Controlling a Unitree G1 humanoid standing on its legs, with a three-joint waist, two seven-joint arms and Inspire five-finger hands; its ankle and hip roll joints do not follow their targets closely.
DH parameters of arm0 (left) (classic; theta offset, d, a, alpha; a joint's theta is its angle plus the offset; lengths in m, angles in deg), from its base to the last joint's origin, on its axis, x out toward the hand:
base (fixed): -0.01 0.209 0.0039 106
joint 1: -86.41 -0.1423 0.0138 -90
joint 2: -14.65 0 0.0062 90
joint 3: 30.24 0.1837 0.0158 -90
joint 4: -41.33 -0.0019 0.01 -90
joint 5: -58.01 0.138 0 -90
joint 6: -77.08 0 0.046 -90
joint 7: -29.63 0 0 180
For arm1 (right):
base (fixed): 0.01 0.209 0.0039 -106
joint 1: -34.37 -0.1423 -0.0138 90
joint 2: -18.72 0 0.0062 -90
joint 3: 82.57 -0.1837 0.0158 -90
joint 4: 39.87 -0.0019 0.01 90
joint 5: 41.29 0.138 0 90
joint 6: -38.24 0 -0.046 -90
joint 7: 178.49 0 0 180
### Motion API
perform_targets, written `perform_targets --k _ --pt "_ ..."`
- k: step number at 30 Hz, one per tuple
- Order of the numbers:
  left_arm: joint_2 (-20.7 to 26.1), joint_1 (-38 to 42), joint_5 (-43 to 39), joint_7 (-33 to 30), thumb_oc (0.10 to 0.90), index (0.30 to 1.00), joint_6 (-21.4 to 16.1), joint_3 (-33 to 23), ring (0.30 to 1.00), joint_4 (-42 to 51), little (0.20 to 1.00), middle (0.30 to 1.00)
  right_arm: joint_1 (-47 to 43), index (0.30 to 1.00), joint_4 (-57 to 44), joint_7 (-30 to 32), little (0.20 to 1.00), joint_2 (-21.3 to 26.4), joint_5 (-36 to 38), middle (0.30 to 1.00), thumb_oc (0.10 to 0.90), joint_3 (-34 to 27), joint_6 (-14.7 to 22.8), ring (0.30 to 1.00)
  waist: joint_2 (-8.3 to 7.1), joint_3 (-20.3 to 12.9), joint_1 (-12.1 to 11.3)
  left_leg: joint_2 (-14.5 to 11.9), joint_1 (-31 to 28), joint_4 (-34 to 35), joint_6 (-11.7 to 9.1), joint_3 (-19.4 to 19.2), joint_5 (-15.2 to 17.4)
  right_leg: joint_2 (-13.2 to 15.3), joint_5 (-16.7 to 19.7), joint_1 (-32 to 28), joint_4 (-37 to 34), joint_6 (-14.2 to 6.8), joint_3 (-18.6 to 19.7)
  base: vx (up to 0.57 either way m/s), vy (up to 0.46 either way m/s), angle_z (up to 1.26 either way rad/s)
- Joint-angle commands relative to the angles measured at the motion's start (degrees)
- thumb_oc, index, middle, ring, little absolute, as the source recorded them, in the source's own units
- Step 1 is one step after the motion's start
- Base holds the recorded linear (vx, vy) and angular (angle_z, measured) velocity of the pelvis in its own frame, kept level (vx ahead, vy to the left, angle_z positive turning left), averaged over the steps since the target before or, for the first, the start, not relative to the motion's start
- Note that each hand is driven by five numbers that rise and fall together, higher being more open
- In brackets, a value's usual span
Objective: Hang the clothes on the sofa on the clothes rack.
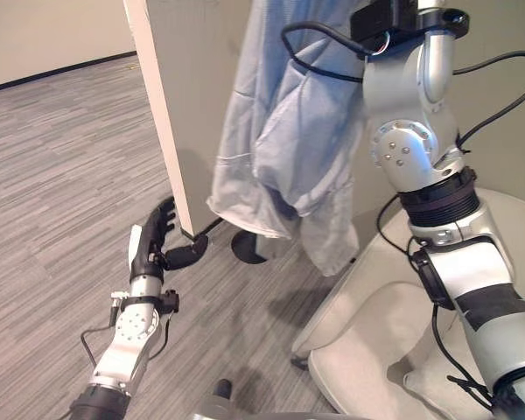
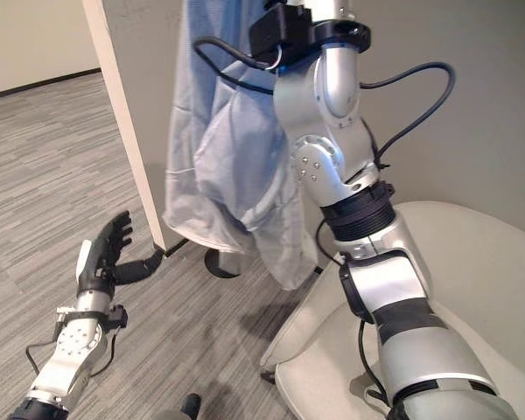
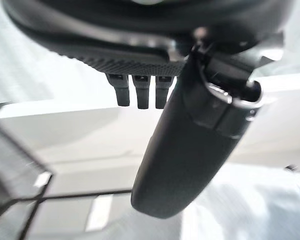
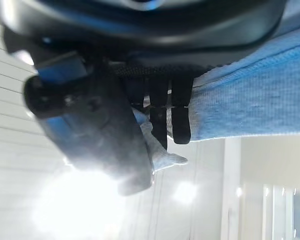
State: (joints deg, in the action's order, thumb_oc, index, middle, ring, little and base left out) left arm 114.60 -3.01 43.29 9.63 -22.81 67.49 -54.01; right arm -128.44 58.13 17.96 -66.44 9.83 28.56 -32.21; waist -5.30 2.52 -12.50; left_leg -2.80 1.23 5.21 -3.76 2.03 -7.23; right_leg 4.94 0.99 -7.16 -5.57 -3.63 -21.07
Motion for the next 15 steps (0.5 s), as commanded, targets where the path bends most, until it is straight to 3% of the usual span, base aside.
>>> perform_targets --k 1,9,12,15 --pt "2.5 7.4 4.2 -1.4 0.8 0.9 -8.7 0.6 0.9 6.1 0.9 0.9 -3.8 0.3 0.0 -1.9 0.3 -1.3 4.0 0.3 0.4 2.3 4.0 0.3 -1.29 -6.9 -0.3 0.1 -2.8 -0.2 -0.7 2.8 5.8 2.5 -0.6 -0.2 0.6 -2.9 1.6 0.0 0.0 0.0" --pt "-1.4 17.9 4.6 -3.8 0.8 0.9 -8.7 6.6 0.9 1.3 0.9 0.9 -2.3 0.3 -4.8 -8.5 0.3 -6.8 13.4 0.3 0.4 10.3 3.1 0.3 -1.45 -7.0 1.5 0.1 -3.3 -0.2 -0.8 1.8 5.9 2.7 -0.2 -0.1 0.6 -3.0 2.3 0.0 0.0 0.0" --pt "-5.0 20.8 -2.2 -1.4 0.8 0.9 -9.4 9.5 0.9 -0.5 0.9 0.9 -1.2 0.3 -7.0 -10.2 0.3 -8.0 15.5 0.3 0.4 12.7 2.5 0.3 -1.56 -7.0 2.2 0.1 -3.2 -0.2 -0.7 1.4 5.8 2.8 0.1 0.2 0.6 -3.1 2.7 -0.01 0.004 -0.02" --pt "-11.8 25.6 -13.1 2.1 0.8 0.9 -9.7 15.2 0.9 -7.4 0.9 0.9 -0.9 0.3 -8.5 -11.4 0.3 -10.0 17.4 0.3 0.4 13.9 2.9 0.3 -1.73 -7.1 3.5 0.1 -3.1 -0.2 -0.6 1.0 5.8 2.8 0.4 0.6 0.6 -3.1 3.2 -0.01 0.016 -0.05"
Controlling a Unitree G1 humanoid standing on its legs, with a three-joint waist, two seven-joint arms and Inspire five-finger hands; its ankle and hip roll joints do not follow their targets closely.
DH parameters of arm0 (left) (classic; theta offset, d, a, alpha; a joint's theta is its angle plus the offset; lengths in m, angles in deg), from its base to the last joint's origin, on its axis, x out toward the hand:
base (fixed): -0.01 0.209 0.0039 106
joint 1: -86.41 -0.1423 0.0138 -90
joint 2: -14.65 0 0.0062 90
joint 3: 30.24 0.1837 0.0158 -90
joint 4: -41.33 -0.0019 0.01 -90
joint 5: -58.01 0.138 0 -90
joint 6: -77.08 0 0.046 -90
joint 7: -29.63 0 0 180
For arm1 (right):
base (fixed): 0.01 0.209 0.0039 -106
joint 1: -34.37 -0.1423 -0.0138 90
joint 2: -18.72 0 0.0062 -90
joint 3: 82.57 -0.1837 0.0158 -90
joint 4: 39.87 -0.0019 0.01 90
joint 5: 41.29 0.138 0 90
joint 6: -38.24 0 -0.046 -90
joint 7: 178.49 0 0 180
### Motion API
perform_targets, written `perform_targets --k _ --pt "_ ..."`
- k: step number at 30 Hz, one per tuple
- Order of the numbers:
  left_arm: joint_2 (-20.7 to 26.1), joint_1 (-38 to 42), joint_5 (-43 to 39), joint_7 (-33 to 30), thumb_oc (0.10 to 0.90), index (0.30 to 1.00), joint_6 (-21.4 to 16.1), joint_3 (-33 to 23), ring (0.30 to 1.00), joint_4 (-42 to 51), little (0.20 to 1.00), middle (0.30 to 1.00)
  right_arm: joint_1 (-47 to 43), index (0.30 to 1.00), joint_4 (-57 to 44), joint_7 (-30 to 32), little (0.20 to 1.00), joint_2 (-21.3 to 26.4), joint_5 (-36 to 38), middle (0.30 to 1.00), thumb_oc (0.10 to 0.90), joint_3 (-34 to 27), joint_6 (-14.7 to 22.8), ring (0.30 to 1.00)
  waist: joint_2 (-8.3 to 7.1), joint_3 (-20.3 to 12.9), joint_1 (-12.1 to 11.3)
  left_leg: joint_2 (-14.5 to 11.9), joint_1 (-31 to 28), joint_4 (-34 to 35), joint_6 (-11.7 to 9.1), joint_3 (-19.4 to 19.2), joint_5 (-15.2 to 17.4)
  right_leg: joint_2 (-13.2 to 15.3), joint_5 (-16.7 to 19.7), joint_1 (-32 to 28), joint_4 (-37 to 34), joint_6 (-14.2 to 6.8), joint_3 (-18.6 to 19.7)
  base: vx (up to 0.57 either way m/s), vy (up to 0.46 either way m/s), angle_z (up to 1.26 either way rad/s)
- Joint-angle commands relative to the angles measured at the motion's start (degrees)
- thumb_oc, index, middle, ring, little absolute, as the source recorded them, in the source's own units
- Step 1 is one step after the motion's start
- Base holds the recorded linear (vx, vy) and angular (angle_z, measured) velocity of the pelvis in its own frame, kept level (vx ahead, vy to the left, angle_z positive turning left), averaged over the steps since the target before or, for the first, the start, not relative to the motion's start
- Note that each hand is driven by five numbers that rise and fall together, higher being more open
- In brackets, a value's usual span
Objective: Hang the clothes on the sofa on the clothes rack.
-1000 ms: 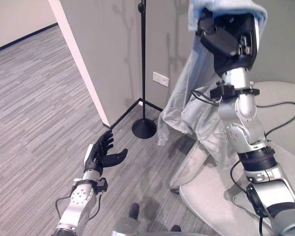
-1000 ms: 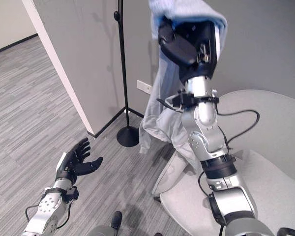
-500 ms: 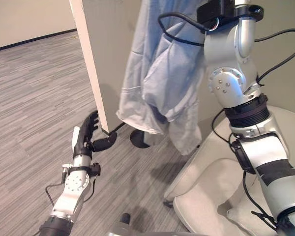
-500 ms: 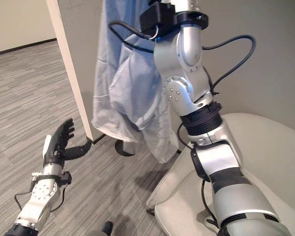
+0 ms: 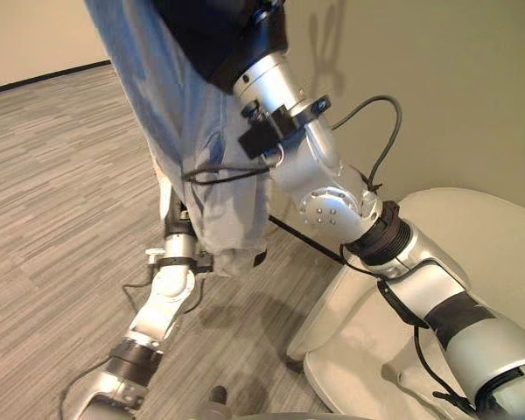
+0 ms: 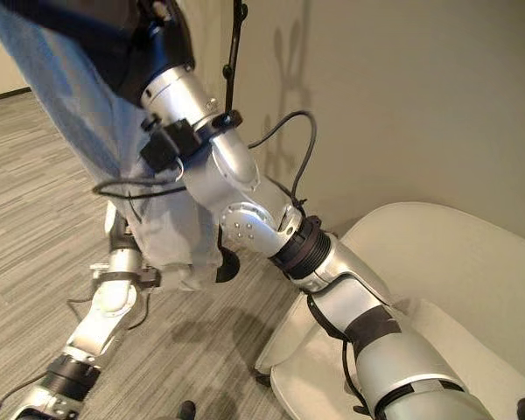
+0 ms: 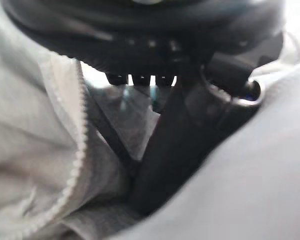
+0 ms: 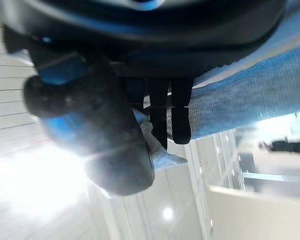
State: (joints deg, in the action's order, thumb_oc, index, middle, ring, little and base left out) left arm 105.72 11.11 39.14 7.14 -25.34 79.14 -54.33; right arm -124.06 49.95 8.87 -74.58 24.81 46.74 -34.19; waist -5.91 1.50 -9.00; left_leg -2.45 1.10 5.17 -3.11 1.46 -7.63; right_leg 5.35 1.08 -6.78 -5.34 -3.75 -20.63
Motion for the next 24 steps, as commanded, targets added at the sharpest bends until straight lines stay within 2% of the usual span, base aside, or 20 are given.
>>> perform_targets --k 1,4,5,10,14,16,17,18,21,22,23,24 --pt "-4.5 12.6 -12.2 5.7 0.8 0.9 -7.4 4.6 0.9 -8.7 0.9 0.9 -5.2 0.3 -0.4 -2.4 0.3 -2.4 2.6 0.3 0.4 -4.4 5.1 0.3 -1.14 -6.1 0.2 -0.3 -2.9 -0.2 -1.3 1.4 6.2 2.4 0.3 0.3 0.3 -3.0 2.8 -0.02 0.004 -0.1" --pt "-6.9 13.9 -15.7 7.1 0.8 0.9 -7.3 6.3 0.9 -10.1 0.9 0.9 -4.6 0.3 0.0 -2.1 0.3 -3.9 2.8 0.3 0.4 -5.1 5.5 0.3 -1.18 -6.1 0.8 -0.2 -2.8 -0.2 -1.2 1.3 6.3 2.5 0.4 0.4 0.3 -3.0 2.9 -0.01 0.004 -0.12" --pt "-8.4 15.0 -17.6 7.6 0.4 0.3 -6.9 7.6 0.3 -11.9 0.3 0.3 -3.9 0.3 0.2 -2.0 0.3 -4.9 3.1 0.3 0.4 -6.0 6.1 0.3 -1.19 -6.1 1.4 -0.2 -2.7 -0.2 -1.2 1.0 6.3 2.5 0.5 0.5 0.3 -3.1 3.2 -0.01 0.001 -0.11" --pt "-9.4 15.7 -20.8 6.7 0.4 0.3 -7.9 5.7 0.3 -11.3 0.3 0.3 -2.0 0.3 -0.4 -1.5 0.3 -4.7 3.3 0.3 0.4 -7.1 7.0 0.3 -1.23 -6.0 2.1 -0.2 -2.8 -0.2 -1.2 0.6 6.5 2.4 0.6 0.7 0.3 -3.0 3.6 -0.01 -0.011 -0.08" --pt "-7.5 12.0 -18.5 3.9 0.4 0.3 -9.1 -0.2 0.3 -6.9 0.3 0.3 1.3 0.3 -2.8 -2.9 0.3 0.9 4.4 0.3 0.4 -8.3 7.1 0.3 -1.43 -5.9 2.0 -0.4 -3.0 -0.2 -1.3 0.3 6.7 2.2 0.5 0.9 0.3 -3.0 4.1 -0.01 -0.028 -0.05" --pt "-6.3 10.0 -16.6 2.3 0.4 0.3 -9.7 -3.9 0.3 -4.8 0.3 0.3 3.4 0.3 -4.0 -3.5 0.3 4.5 4.5 0.3 0.4 -9.2 6.8 0.3 -1.48 -5.8 1.9 -0.6 -3.0 -0.2 -1.3 0.4 6.7 2.1 0.4 0.8 0.3 -2.9 4.2 -0.01 -0.044 -0.03" --pt "-4.6 8.3 -13.5 0.5 0.4 0.3 -10.2 -7.9 0.3 -2.4 0.3 0.3 4.8 0.3 -5.0 -5.1 0.3 8.8 5.0 0.3 0.4 -9.3 6.2 0.3 -1.53 -5.8 1.7 -0.7 -3.0 -0.2 -1.5 0.4 6.6 1.9 0.3 0.8 0.3 -2.9 4.2 -0.01 -0.041 -0.02" --pt "-4.7 8.1 -13.4 0.3 0.4 0.3 -10.1 -7.9 0.3 -2.2 0.3 0.3 4.8 0.3 -5.0 -5.2 0.3 8.9 5.0 0.3 0.4 -9.3 6.2 0.3 -1.48 -5.8 1.7 -0.7 -3.0 -0.2 -1.5 0.4 6.6 1.9 0.3 0.8 0.3 -2.9 4.1 -0.01 -0.042 -0.02" --pt "-1.7 5.1 -6.9 -2.6 0.4 0.3 -10.7 -14.0 0.3 2.3 0.3 0.3 6.5 0.3 -6.7 -8.1 0.3 15.9 5.8 0.3 0.4 -9.0 4.8 0.3 -1.56 -5.7 1.4 -1.0 -2.9 -0.2 -1.8 0.5 6.4 1.6 0.0 0.9 0.3 -2.9 4.0 0.0 -0.014 0.0" --pt "-1.8 5.0 -6.7 -2.8 0.4 0.3 -10.5 -14.0 0.3 2.6 0.3 0.3 6.5 0.3 -6.7 -8.2 0.3 16.0 5.9 0.3 0.4 -9.0 4.7 0.3 -1.53 -5.8 1.4 -1.0 -2.9 -0.2 -1.8 0.5 6.4 1.6 0.0 0.9 0.3 -2.9 4.0 -0.01 -0.038 0.0" --pt "1.2 2.5 -0.3 -5.4 0.4 0.3 -10.3 -19.3 0.3 6.1 0.3 0.3 8.1 0.3 -8.2 -11.2 0.3 22.3 6.5 0.3 0.4 -9.0 3.6 0.3 -1.51 -5.5 1.0 -1.2 -2.5 -0.2 -2.1 0.8 6.1 1.4 -0.2 1.0 0.3 -2.9 3.7 0.0 -0.032 0.0" --pt "1.9 1.0 1.6 -6.1 0.4 0.3 -10.3 -20.7 0.3 7.5 0.3 0.3 8.8 0.3 -8.6 -12.1 0.3 25.1 6.6 0.3 0.4 -9.0 3.4 0.3 -1.43 -5.4 0.9 -1.3 -2.4 -0.2 -2.2 0.8 6.1 1.4 -0.2 1.1 0.3 -2.9 3.6 0.0 -0.042 0.03"
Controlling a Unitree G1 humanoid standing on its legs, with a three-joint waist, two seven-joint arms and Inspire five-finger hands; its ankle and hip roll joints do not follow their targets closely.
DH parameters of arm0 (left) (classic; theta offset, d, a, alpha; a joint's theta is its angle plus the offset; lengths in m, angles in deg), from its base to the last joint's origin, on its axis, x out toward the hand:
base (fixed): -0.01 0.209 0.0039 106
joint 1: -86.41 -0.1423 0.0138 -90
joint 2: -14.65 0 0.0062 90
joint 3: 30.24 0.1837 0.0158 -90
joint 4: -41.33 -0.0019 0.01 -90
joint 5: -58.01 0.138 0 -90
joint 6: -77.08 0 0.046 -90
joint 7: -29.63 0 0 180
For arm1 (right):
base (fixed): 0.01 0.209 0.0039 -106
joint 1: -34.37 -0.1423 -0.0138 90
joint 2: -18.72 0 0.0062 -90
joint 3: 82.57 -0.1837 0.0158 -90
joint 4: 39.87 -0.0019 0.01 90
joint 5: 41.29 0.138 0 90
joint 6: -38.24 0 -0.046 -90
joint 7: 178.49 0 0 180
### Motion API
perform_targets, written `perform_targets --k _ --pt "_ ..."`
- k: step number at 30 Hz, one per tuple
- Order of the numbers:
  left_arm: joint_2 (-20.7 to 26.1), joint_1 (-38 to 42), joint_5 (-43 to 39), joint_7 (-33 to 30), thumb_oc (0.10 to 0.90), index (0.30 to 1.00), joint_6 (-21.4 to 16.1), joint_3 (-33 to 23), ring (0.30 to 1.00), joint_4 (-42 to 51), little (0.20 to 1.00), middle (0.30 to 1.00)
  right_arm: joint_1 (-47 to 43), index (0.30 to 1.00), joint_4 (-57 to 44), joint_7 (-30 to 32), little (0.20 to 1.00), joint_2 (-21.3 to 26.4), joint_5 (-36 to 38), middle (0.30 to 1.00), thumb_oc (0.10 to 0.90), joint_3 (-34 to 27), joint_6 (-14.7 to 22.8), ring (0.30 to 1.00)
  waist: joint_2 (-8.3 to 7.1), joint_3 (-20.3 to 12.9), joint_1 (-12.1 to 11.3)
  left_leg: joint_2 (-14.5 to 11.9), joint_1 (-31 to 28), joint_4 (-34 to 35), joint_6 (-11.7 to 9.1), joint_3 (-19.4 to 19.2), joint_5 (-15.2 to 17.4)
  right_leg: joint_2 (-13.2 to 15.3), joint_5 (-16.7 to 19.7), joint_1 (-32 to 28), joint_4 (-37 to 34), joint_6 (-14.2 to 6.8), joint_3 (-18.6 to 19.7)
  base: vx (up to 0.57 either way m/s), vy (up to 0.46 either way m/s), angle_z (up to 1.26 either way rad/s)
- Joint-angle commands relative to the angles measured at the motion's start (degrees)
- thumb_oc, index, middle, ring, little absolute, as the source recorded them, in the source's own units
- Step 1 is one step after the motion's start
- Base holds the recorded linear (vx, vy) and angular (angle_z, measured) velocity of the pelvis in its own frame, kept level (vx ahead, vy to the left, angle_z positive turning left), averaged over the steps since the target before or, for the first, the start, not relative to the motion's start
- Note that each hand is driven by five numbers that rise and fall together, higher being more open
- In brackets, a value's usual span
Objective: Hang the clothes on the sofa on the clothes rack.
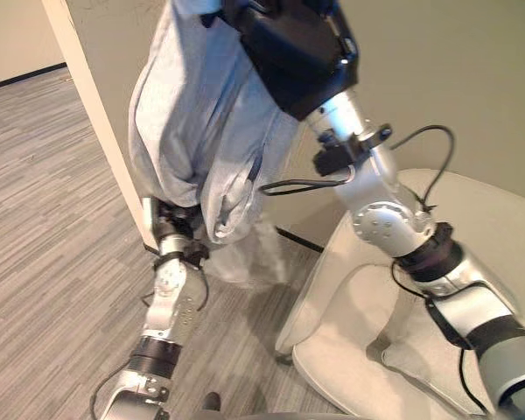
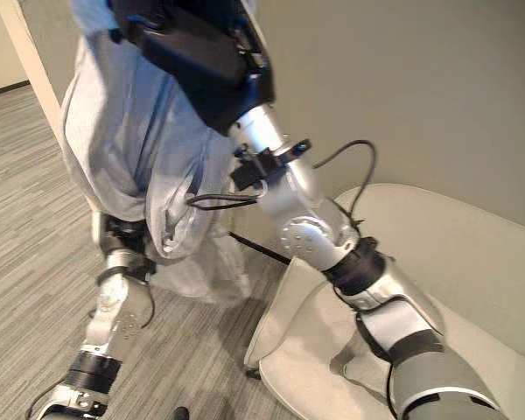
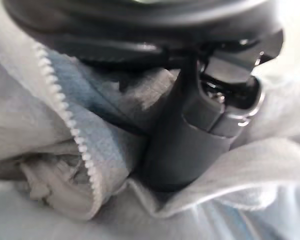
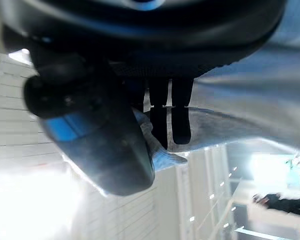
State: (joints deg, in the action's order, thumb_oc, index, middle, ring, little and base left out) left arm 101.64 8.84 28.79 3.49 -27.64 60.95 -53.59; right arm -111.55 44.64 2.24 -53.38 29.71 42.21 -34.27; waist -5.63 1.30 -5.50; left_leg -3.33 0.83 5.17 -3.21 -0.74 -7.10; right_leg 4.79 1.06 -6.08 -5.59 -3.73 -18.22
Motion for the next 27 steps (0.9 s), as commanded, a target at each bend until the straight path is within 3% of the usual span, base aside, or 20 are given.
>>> perform_targets --k 1,6,8,9,10,11,13,16,17,18,21,23,24,27 --pt "6.9 1.6 14.4 -3.1 0.4 0.3 -7.6 -4.3 0.3 8.7 0.3 0.3 -2.8 0.3 -4.1 -6.9 0.3 6.9 1.6 0.3 0.4 -4.5 2.9 0.3 -1.64 -5.1 -2.8 -0.5 -1.9 -0.2 -2.2 3.2 5.4 1.8 -0.2 0.5 0.6 -3.0 0.9 0.01 -0.026 0.05" --pt "11.0 -6.4 20.6 -3.3 0.4 0.3 -7.9 -13.2 0.3 17.1 0.3 0.3 4.5 0.3 -8.6 -10.6 0.3 20.0 -5.3 0.3 0.4 -7.8 1.6 0.3 -0.92 -3.4 -3.7 -0.7 -0.4 -0.2 -2.5 4.1 4.9 1.8 -0.2 1.5 0.6 -3.4 0.0 -0.01 -0.024 0.07" --pt "12.2 -11.0 21.7 -2.4 0.4 0.3 -8.3 -17.8 0.3 20.9 0.3 0.3 10.4 0.3 -10.2 -10.3 0.3 25.9 -15.9 0.3 0.4 -14.0 2.0 0.3 -0.41 -2.4 -4.4 -0.5 0.9 -0.2 -2.3 4.9 4.7 1.8 -0.1 2.3 0.6 -3.8 -0.5 -0.08 -0.002 0.15" --pt "12.4 -13.0 22.1 -2.4 0.4 0.3 -9.0 -20.8 0.3 21.2 0.3 0.3 17.5 0.3 -9.2 -8.6 0.3 27.1 -25.0 0.3 0.4 -20.8 2.9 0.3 0.43 -1.5 -4.7 -0.6 1.9 -0.2 -2.3 4.6 4.2 2.1 -0.2 2.7 0.6 -4.1 -0.9 -0.09 0.035 0.18" --pt "12.9 -13.6 22.3 -2.1 0.4 0.3 -9.7 -21.4 0.3 22.0 0.3 0.3 20.3 0.3 -7.7 -6.5 0.3 28.0 -31.1 0.3 0.4 -23.7 3.9 0.3 0.68 -0.8 -5.2 -0.9 2.4 -0.5 -2.8 4.2 4.2 2.3 -0.6 2.6 0.6 -4.1 -1.3 -0.15 0.114 0.23" --pt "12.1 -15.3 22.7 -2.4 0.4 0.3 -10.1 -24.0 0.3 22.2 0.3 0.3 27.7 0.3 -6.3 -1.2 0.3 25.8 -42.8 0.3 0.4 -29.5 4.4 0.3 1.28 1.4 -5.2 -2.3 5.1 -2.9 -3.5 3.0 3.2 3.7 -0.2 2.8 0.6 -4.4 -2.1 -0.11 0.084 0.35" --pt "12.7 -15.5 22.7 -2.3 0.4 0.3 -10.1 -23.5 0.3 22.4 0.3 0.3 30.2 0.3 -7.8 -0.4 0.3 25.0 -44.1 0.3 0.4 -31.4 4.0 0.3 0.72 1.2 -5.6 -2.3 5.6 -3.7 -3.6 3.3 3.6 3.7 -0.2 2.8 0.6 -4.4 -2.3 -0.06 0.072 0.33" --pt "12.4 -18.0 24.4 -3.0 0.4 0.3 -10.9 -25.6 0.3 21.5 0.3 0.3 41.6 0.3 -8.4 3.3 0.3 18.5 -57.8 0.3 0.4 -37.3 2.9 0.3 1.3 2.1 -5.0 -6.7 5.7 -2.9 -4.1 2.1 3.0 5.2 0.3 2.6 0.6 -5.6 -2.1 0.02 0.196 0.15" --pt "12.0 -18.4 24.0 -3.4 0.4 0.3 -11.1 -25.4 0.3 20.6 0.3 0.3 44.9 0.3 -8.2 5.6 0.3 14.7 -61.4 0.3 0.4 -38.6 2.1 0.3 1.35 2.6 -4.6 -8.9 6.0 -2.2 -4.6 2.0 1.6 6.1 0.5 2.6 0.6 -6.0 -1.7 0.03 0.369 0.01" --pt "12.4 -17.3 25.1 -4.2 0.4 0.3 -10.8 -24.2 0.3 19.1 0.3 0.3 49.8 0.3 -9.4 9.0 0.3 9.1 -70.0 0.3 0.4 -39.7 0.0 0.3 1.11 3.1 -3.9 -12.3 6.8 -0.5 -5.4 1.1 -0.6 7.2 0.5 2.5 0.6 -6.5 -1.6 0.03 0.425 -0.04" --pt "11.7 -13.8 27.3 -6.3 0.4 0.3 -10.5 -20.7 0.3 17.9 0.3 0.3 54.6 0.3 -8.6 14.6 0.3 3.2 -77.8 0.3 0.4 -41.3 -2.5 0.3 2.67 3.5 -2.0 -15.1 8.6 -0.4 -6.2 -2.4 -2.3 9.9 0.4 1.4 0.6 -7.6 -2.3 0.05 0.401 0.04" --pt "11.5 -13.0 28.5 -6.6 0.4 0.3 -10.0 -18.9 0.3 17.7 0.3 0.3 56.9 0.3 -8.6 15.7 0.3 1.3 -79.2 0.3 0.4 -41.7 -3.4 0.3 3.45 2.9 -1.5 -15.4 8.0 -0.3 -6.7 -3.0 -1.6 10.9 0.9 1.1 0.7 -8.1 -2.5 0.12 0.396 0.24" --pt "10.9 -10.8 27.6 -6.6 0.4 0.3 -10.6 -15.3 0.3 16.8 0.3 0.3 61.3 0.3 -9.3 17.6 0.3 -2.6 -80.1 0.3 0.4 -43.2 -4.2 0.3 4.55 2.4 -0.2 -12.6 8.5 -3.7 -6.6 -2.6 0.3 14.4 1.9 -0.1 1.1 -8.7 -3.1 0.2 0.641 0.09" --pt "13.0 -6.8 30.6 -7.1 0.4 0.3 -9.2 -10.4 0.3 15.9 0.3 0.3 63.4 0.3 -9.9 19.8 0.3 -7.3 -82.8 0.3 0.4 -42.8 -5.4 0.3 3.06 2.0 0.7 -5.4 10.7 -8.8 -2.7 -2.5 5.5 21.1 5.4 0.6 5.7 -9.0 -3.8 0.19 0.514 0.41"
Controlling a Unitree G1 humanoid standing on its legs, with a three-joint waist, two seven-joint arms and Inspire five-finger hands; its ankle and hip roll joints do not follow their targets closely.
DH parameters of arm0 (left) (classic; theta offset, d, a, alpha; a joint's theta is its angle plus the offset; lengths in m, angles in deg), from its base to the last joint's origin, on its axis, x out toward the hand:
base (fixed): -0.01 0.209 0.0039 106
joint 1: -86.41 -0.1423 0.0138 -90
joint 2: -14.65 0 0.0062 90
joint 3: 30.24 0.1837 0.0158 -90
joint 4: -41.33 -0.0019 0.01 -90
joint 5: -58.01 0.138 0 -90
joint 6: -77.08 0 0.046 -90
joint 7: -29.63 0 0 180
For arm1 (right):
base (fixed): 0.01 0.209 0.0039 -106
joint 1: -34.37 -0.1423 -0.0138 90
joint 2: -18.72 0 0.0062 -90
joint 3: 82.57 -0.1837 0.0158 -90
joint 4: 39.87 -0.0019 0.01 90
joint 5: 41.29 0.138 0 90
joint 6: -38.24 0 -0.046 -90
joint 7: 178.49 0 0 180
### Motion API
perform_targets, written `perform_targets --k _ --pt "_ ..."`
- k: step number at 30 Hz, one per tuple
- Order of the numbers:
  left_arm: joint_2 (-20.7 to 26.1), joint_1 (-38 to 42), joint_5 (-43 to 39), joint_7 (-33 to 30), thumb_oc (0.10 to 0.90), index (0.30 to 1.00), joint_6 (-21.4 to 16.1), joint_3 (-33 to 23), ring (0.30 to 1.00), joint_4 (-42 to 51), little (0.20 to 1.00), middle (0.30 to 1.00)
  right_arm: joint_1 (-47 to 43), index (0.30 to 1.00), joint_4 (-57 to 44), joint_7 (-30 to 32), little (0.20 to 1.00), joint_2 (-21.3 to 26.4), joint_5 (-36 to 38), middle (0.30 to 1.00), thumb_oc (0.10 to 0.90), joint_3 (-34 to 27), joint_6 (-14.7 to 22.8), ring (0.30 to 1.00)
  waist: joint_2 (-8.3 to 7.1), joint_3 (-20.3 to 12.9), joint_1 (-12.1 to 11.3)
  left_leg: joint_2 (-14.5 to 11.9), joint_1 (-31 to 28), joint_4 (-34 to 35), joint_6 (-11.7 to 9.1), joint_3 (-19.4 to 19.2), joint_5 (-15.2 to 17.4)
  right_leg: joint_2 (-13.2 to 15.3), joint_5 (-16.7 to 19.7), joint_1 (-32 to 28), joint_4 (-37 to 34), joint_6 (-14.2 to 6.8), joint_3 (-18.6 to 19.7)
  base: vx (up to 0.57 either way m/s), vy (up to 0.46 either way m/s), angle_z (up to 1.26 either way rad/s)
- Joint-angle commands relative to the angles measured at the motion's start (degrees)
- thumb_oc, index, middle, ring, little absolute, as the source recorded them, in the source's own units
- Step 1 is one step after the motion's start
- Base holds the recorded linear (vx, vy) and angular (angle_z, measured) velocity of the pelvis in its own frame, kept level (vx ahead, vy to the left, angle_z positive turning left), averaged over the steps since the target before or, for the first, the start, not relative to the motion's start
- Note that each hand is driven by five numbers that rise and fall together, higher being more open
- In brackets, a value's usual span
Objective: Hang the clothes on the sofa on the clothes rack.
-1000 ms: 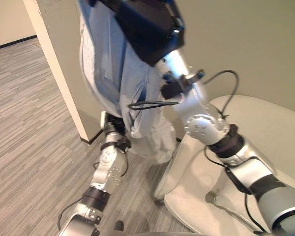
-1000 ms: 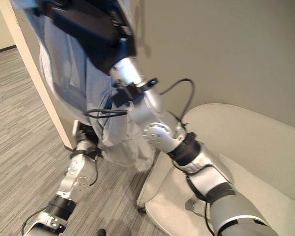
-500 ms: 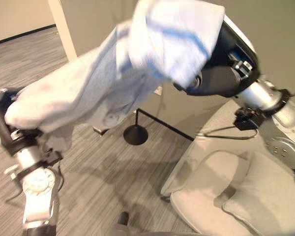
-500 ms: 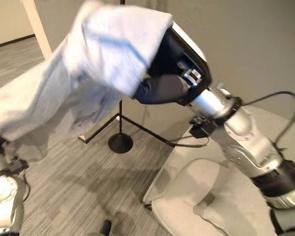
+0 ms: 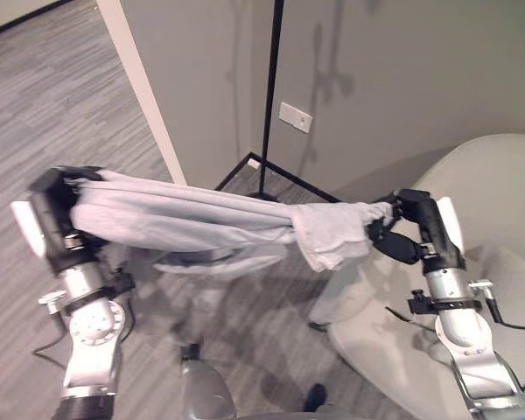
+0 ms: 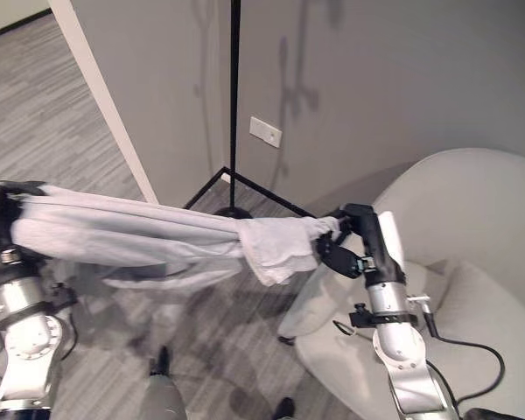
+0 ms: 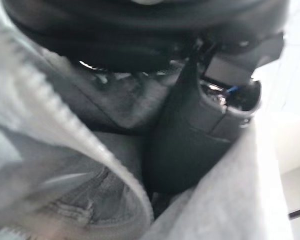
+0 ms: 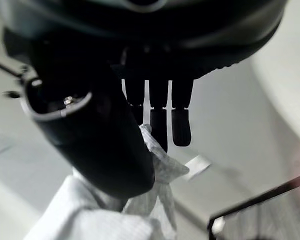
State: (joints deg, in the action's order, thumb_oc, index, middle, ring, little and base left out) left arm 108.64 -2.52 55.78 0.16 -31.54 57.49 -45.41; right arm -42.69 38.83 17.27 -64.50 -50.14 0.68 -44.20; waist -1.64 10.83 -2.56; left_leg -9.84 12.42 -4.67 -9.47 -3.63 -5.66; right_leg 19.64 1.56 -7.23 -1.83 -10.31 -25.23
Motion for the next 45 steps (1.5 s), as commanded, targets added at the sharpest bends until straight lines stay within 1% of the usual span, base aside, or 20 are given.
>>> perform_targets --k 1,4,6,10,11,12,13,16,19,22,24,26,28,29,31,34,35,39,42,45 --pt "6.6 5.7 4.1 -4.9 0.4 0.3 -5.3 -6.1 0.3 7.9 0.3 0.3 -6.6 0.3 -4.0 6.1 0.3 3.2 -3.5 0.3 0.4 -0.2 3.7 0.3 -0.72 -7.4 -2.0 3.0 -1.7 1.4 5.0 0.1 5.2 8.5 7.8 2.9 5.0 -2.2 3.4 0.09 0.328 0.51" --pt "7.5 7.3 5.5 -6.4 0.4 0.3 -4.7 -5.0 0.3 8.0 0.3 0.3 -10.2 0.3 -2.9 8.1 0.3 2.1 -4.8 0.3 0.4 3.9 3.0 0.3 -0.89 -6.6 -2.2 6.8 -4.8 3.6 8.0 -1.9 5.6 12.4 9.8 5.0 11.0 -1.0 2.6 0.15 0.454 0.18" --pt "6.8 9.5 6.8 -6.8 0.4 0.3 -4.5 -1.6 0.3 6.5 0.3 0.3 -9.2 0.3 -4.2 9.0 0.3 1.4 -5.3 0.3 0.4 5.3 3.6 0.3 0.42 -5.7 0.3 9.7 -9.9 6.7 10.3 -1.1 5.9 5.8 4.1 9.3 21.2 2.8 8.7 0.3 0.604 0.04" --pt "8.1 10.1 9.9 -6.1 0.4 0.3 -3.5 -0.4 0.3 6.3 0.3 0.3 -8.2 0.3 -6.4 9.4 0.3 1.9 -5.4 0.3 0.4 4.3 4.0 0.3 1.25 -5.3 1.5 10.9 -13.6 7.8 11.5 -2.8 7.2 0.2 -1.5 11.3 24.5 4.5 5.4 0.21 0.245 0.32" --pt "8.9 10.1 11.8 -5.6 0.4 0.3 -3.3 -0.9 0.3 6.4 0.3 0.3 -8.3 0.3 -7.2 9.9 0.3 2.4 -6.8 0.3 0.4 3.3 4.0 0.3 1.37 -5.2 2.6 11.2 -15.9 8.6 11.4 -3.3 7.9 -4.0 -3.3 13.8 23.0 4.6 4.3 0.16 0.07 -0.18" --pt "8.9 10.1 11.8 -5.7 0.4 0.3 -3.3 -1.0 0.3 6.4 0.3 0.3 -8.3 0.3 -7.3 9.9 0.3 2.3 -6.9 0.3 0.4 3.4 3.9 0.3 1.55 -5.1 2.5 10.9 -16.1 8.8 11.3 -3.4 7.9 -4.4 -3.3 13.6 22.8 4.8 4.3 0.35 0.123 -0.15" --pt "9.6 11.6 13.5 -5.9 0.4 0.3 -2.9 -1.7 0.3 5.6 0.3 0.3 -8.8 0.3 -8.3 11.5 0.3 3.4 -9.6 0.3 0.4 1.7 4.0 0.3 1.11 -5.2 4.2 11.7 -18.8 9.3 11.1 -3.4 9.5 -8.0 -1.9 16.6 18.9 3.8 5.3 0.28 0.034 -0.22" --pt "10.5 14.6 16.5 -6.7 0.4 0.3 -3.0 -1.8 0.3 4.8 0.3 0.3 -11.0 0.3 -9.3 15.4 0.3 5.2 -14.6 0.3 0.4 -1.3 2.9 0.3 0.74 -5.8 6.3 12.0 -22.4 9.6 10.7 -2.7 12.3 -11.8 2.7 19.5 9.7 2.2 7.5 0.36 0.015 -0.29" --pt "11.1 17.9 18.6 -8.4 0.4 0.3 -2.9 -1.2 0.3 4.8 0.3 0.3 -14.6 0.3 -10.2 20.9 0.3 6.8 -19.3 0.3 0.4 -4.5 1.3 0.3 0.61 -6.6 8.3 11.5 -25.7 9.7 10.1 -1.8 14.6 -12.5 6.9 22.4 5.0 0.7 8.9 0.29 -0.034 0.0" --pt "11.4 18.8 19.9 -8.2 0.4 0.3 -2.5 -1.8 0.3 5.6 0.3 0.3 -15.3 0.3 -11.5 22.9 0.3 6.9 -22.6 0.3 0.4 -6.9 -0.2 0.3 0.29 -7.9 8.7 11.0 -26.6 9.0 9.8 -1.6 16.0 -12.7 7.0 19.2 2.0 1.4 8.3 0.35 -0.085 0.32" --pt "10.3 17.1 19.3 -9.1 0.4 0.3 -3.0 -4.0 0.3 7.8 0.3 0.3 -16.6 0.3 -13.0 25.0 0.3 7.2 -25.6 0.3 0.4 -9.4 -0.9 0.3 0.93 -10.5 8.2 8.6 -27.8 5.1 8.6 -2.7 16.9 -14.9 5.8 15.7 1.5 2.2 8.0 0.41 -0.134 0.06" --pt "10.6 17.4 19.0 -9.5 0.4 0.3 -2.9 -4.7 0.3 7.6 0.3 0.3 -18.6 0.3 -13.3 25.5 0.3 7.8 -25.9 0.3 0.4 -9.7 -1.0 0.3 1.19 -11.2 7.7 7.0 -26.3 -0.6 7.0 -3.8 13.8 -16.3 5.8 13.2 -0.3 2.8 7.9 0.26 -0.159 -0.14" --pt "11.7 19.3 19.0 -10.5 0.4 0.3 -2.7 -4.6 0.3 6.2 0.3 0.3 -21.0 0.3 -12.4 26.0 0.3 9.0 -25.8 0.3 0.4 -8.7 -0.6 0.3 0.02 -11.2 7.1 5.3 -22.8 -9.1 4.9 -4.7 9.2 -16.6 5.9 10.8 -2.3 4.2 7.5 0.14 -0.156 -0.27" --pt "11.8 19.4 19.0 -10.5 0.4 0.3 -2.7 -4.6 0.3 6.1 0.3 0.3 -21.1 0.3 -12.2 26.1 0.3 9.0 -25.8 0.3 0.4 -8.7 -0.5 0.3 0.01 -11.1 7.1 5.3 -22.5 -9.7 4.8 -4.6 9.4 -16.7 6.0 10.8 -2.4 4.2 7.5 0.11 -0.141 -0.26" --pt "13.2 22.1 19.7 -12.0 0.4 0.3 -1.7 -4.6 0.3 3.9 0.3 0.3 -24.8 0.3 -9.5 25.7 0.3 12.0 -24.3 0.3 0.4 -5.8 0.3 0.3 -1.42 -10.6 5.3 3.6 -17.2 -24.5 3.1 -4.8 4.1 -17.3 3.6 7.0 -3.2 6.5 7.8 0.2 -0.166 -0.08" --pt "15.1 28.6 19.4 -14.1 0.4 0.3 -0.6 -1.6 0.3 -3.8 0.3 0.3 -31.0 0.3 -0.6 26.1 0.3 16.3 -20.0 0.3 0.4 -0.5 1.2 0.3 -2.29 -9.5 3.6 1.1 -10.4 -30.8 3.7 -5.1 4.0 -17.1 1.2 4.7 -3.2 7.5 8.4 0.17 -0.094 -0.29" --pt "15.7 30.5 19.0 -14.5 0.4 0.3 -0.3 -0.9 0.3 -6.4 0.3 0.3 -32.9 0.3 2.5 26.2 0.3 18.0 -19.2 0.3 0.4 1.1 1.3 0.3 -2.41 -9.1 3.0 0.8 -8.7 -30.0 4.2 -5.3 5.1 -17.1 0.9 4.2 -3.2 7.4 8.8 0.13 0.019 0.02" --pt "19.7 38.9 17.5 -14.6 0.4 0.3 1.7 3.4 0.3 -15.8 0.3 0.3 -42.7 0.3 14.9 26.9 0.3 23.5 -16.8 0.3 0.4 7.7 0.4 0.3 -2.93 -8.8 -0.2 5.4 -5.1 -14.9 6.5 -2.0 10.0 -16.3 0.1 2.7 -3.2 6.0 11.3 0.16 0.074 -0.16" --pt "22.2 45.2 15.4 -14.3 0.4 0.3 2.1 7.4 0.3 -21.8 0.3 0.3 -51.5 0.3 24.9 27.6 0.3 26.9 -14.5 0.3 0.4 13.4 -1.0 0.3 -1.85 -8.3 -2.3 9.7 -1.7 -2.2 5.9 3.8 2.8 -18.0 -1.4 0.4 -3.2 6.1 14.0 0.17 0.057 -0.29" --pt "23.7 49.5 14.4 -14.3 0.4 0.3 2.7 10.4 0.3 -26.2 0.3 0.3 -59.1 0.3 32.3 28.4 0.3 29.1 -12.7 0.3 0.4 18.5 -1.7 0.3 -1.12 -7.4 -3.0 10.5 -0.1 3.2 5.1 5.8 -0.9 -18.8 -2.4 -0.8 -3.2 6.6 15.3 0.1 0.016 -0.4"
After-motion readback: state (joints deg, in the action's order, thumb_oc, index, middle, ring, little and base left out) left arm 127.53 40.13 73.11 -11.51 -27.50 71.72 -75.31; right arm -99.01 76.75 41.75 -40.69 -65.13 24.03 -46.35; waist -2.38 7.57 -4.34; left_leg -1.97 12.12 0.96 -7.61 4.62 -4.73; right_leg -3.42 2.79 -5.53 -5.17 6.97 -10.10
